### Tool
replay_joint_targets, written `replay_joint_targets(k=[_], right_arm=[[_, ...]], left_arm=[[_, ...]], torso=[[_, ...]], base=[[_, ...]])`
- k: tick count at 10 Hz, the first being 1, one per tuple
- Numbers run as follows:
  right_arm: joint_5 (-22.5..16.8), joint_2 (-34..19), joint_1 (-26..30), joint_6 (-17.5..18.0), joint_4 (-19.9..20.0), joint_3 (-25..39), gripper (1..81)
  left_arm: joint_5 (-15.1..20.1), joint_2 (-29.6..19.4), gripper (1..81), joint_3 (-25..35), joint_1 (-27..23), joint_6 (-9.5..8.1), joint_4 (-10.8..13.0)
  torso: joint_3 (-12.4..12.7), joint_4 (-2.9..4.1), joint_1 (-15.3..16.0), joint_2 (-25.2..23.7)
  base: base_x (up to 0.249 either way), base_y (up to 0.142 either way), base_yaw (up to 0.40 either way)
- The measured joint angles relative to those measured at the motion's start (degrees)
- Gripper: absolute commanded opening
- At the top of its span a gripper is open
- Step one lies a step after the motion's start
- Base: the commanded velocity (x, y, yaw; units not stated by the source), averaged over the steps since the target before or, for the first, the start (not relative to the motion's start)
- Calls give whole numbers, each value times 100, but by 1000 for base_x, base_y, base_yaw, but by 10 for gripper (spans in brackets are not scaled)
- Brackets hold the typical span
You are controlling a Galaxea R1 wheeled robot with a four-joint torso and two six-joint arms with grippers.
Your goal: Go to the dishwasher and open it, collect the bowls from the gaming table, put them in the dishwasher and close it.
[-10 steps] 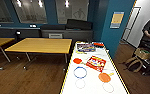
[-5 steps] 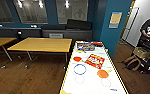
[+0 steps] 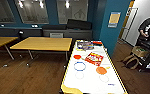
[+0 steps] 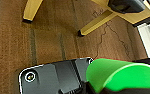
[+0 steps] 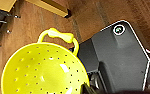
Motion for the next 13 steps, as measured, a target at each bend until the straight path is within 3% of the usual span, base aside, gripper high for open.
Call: replay_joint_targets(k=[3,9,13], right_arm=[[-323,457,77,0,-78,-472,10],[-883,1549,108,-1,-290,-2139,10],[-1008,1715,13,-1,-408,-2409,10]], left_arm=[[-56,494,10,-574,224,-2,169],[-122,1096,10,-1447,625,0,371],[-122,1331,10,-1921,813,0,411]], torso=[[2,0,-2,-2],[4,0,-8,-5],[6,0,-15,-11]], base=[[-133,0,0],[-115,0,0],[-19,0,0]])
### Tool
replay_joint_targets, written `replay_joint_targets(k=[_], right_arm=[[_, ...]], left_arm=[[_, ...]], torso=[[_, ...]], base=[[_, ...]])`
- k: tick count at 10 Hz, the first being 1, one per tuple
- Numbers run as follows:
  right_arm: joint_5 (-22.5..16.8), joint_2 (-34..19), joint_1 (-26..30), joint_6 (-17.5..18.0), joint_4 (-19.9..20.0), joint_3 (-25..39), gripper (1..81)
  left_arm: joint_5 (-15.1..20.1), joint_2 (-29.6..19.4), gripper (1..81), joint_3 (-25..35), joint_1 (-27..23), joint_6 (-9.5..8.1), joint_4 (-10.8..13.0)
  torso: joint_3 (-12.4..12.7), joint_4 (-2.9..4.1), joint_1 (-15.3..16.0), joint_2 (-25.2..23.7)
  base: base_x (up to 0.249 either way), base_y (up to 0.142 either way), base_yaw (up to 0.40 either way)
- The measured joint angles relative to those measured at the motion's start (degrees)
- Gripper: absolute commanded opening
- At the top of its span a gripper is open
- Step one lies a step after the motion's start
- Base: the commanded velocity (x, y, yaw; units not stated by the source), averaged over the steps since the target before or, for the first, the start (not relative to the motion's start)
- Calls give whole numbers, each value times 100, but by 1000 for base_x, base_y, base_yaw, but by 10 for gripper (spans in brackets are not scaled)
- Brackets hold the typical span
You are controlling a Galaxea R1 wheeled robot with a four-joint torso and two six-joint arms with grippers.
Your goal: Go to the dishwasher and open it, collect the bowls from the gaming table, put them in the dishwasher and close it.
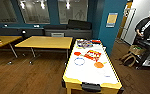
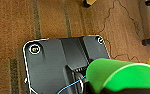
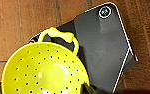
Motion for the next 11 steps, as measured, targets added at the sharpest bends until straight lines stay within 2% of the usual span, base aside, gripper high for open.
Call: replay_joint_targets(k=[3,7,11], right_arm=[[7,22,-21,0,-30,-108,10],[10,13,-49,0,-52,-169,10],[10,18,-46,0,-57,-172,10]], left_arm=[[-80,302,10,-508,72,0,1],[-328,419,10,-929,295,-2,1],[-449,597,10,-1029,325,-2,4]], torso=[[0,0,5,2],[0,0,5,0],[0,0,5,0]], base=[[0,0,0],[0,0,0],[0,0,0]])
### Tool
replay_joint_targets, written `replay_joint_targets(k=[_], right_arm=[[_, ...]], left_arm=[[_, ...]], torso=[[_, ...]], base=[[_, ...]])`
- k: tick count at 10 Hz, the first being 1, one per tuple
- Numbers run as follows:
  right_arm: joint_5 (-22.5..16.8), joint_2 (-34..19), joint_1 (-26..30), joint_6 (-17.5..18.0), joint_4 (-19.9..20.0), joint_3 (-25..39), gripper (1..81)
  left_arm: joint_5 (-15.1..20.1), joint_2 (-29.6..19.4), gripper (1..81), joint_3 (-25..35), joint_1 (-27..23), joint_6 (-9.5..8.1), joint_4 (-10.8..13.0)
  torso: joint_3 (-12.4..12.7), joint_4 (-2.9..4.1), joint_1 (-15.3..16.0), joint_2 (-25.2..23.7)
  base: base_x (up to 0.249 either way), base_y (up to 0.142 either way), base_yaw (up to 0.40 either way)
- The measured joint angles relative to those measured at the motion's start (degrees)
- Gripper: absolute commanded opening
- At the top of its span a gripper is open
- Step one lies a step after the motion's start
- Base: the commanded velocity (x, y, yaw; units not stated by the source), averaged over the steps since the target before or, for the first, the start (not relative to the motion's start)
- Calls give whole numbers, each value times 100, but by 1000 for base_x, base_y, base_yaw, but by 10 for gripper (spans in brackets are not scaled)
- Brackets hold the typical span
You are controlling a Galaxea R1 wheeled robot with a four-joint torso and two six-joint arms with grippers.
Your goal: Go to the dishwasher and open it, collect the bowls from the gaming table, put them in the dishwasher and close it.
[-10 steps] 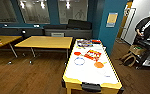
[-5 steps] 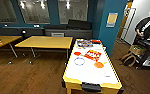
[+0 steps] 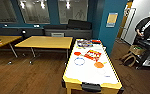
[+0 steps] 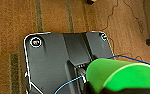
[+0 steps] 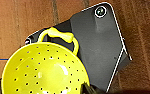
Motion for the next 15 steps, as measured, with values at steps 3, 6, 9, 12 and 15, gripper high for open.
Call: replay_joint_targets(k=[3,6,9,12,15], right_arm=[[0,11,-2,0,-15,0,10],[0,6,17,0,-17,-7,10],[-2,-5,-20,0,-65,-11,10],[0,-38,-35,0,-65,-38,10],[1,-11,-35,-2,-63,-72,10]], left_arm=[[-59,-10,10,-9,-2,0,22],[-94,-7,10,-9,22,0,41],[-117,-22,10,-28,-17,0,52],[-106,9,10,-226,50,0,55],[-89,139,10,-389,63,0,55]], torso=[[0,0,0,0],[2,0,0,0],[2,0,0,0],[2,0,0,0],[2,0,0,0]], base=[[0,0,-245],[0,0,-328],[0,0,-333],[0,0,-334],[0,0,-334]])
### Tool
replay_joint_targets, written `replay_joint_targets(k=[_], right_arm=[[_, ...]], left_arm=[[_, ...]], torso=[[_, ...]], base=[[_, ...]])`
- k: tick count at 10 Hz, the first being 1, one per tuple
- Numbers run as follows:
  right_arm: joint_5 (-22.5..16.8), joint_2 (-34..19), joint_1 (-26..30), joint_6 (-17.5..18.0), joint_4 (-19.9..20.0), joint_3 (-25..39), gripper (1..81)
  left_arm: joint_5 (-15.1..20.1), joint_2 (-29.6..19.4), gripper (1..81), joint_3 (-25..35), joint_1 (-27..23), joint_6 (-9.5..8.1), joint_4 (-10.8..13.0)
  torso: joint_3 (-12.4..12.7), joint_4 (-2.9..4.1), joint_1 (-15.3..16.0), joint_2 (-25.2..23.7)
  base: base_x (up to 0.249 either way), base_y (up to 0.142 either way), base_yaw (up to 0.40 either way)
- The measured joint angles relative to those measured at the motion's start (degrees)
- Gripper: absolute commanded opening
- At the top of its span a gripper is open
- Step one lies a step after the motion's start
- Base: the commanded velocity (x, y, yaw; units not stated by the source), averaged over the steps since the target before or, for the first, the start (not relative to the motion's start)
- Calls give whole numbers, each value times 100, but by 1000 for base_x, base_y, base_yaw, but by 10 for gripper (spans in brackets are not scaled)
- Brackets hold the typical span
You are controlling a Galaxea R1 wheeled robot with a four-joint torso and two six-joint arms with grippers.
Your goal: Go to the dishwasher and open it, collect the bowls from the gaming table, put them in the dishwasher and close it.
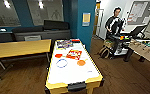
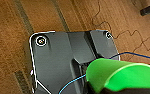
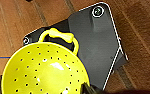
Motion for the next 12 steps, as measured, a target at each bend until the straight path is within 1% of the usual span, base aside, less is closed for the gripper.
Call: replay_joint_targets(k=[5,6,10,12], right_arm=[[-4,23,-20,-2,-1,0,10],[-4,26,-48,0,-1,0,10],[-4,44,-100,0,-4,0,10],[-6,39,-146,-2,-4,-5,10]], left_arm=[[28,126,10,-230,2,0,2],[37,138,10,-230,13,0,5],[55,137,10,-236,77,0,6],[63,137,10,-234,99,0,9]], torso=[[26,0,0,0],[129,0,2,0],[676,0,-5,-2],[752,0,-5,-9]], base=[[0,0,-335],[0,0,-335],[0,0,-335],[0,0,-335]])
